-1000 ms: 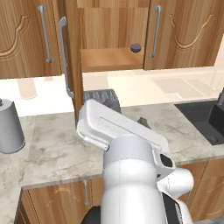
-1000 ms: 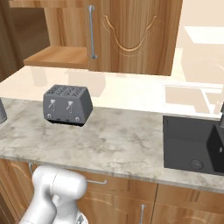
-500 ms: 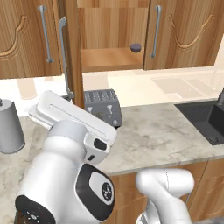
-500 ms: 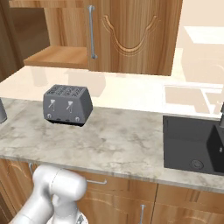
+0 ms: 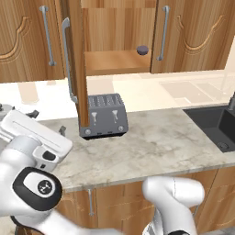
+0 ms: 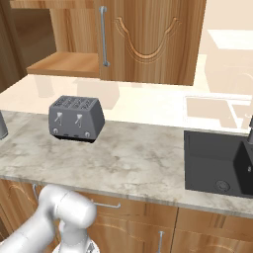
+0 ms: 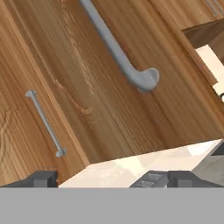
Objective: Pick the eggplant, carrot from the counter and place them in the cabinet. Then close the cabinet.
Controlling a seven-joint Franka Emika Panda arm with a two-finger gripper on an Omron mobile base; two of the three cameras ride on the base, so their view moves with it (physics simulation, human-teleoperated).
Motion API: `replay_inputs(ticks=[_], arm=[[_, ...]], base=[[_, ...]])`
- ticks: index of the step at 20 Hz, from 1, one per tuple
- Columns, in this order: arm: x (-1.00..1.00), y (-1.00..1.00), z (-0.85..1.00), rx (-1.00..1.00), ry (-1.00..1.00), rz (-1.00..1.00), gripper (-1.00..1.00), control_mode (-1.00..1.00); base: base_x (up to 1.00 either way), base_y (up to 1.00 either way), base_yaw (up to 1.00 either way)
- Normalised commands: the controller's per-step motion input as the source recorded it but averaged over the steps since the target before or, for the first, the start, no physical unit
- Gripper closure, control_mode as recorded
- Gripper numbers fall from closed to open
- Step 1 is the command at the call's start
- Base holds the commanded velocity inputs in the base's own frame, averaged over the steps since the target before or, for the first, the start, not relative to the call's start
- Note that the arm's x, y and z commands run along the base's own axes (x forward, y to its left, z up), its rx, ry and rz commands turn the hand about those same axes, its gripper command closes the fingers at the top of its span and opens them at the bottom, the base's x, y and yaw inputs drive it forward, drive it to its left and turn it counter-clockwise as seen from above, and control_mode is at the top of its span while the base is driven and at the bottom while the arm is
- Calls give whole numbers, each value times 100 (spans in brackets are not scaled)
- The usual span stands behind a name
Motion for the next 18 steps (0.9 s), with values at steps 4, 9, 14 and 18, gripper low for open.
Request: replay_inputs(ticks=[4, 9, 14, 18], arm=[[100, 67, 6, -1, -4, -15, -100, -100], [91, 26, 37, 0, -9, -20, -100, -100], [68, -2, 20, 0, -1, -28, -100, -100], [33, -32, 2, 0, 0, -29, -100, -100]], base=[[0, 0, 0], [0, 0, 0], [0, 0, 0], [0, 0, 0]])
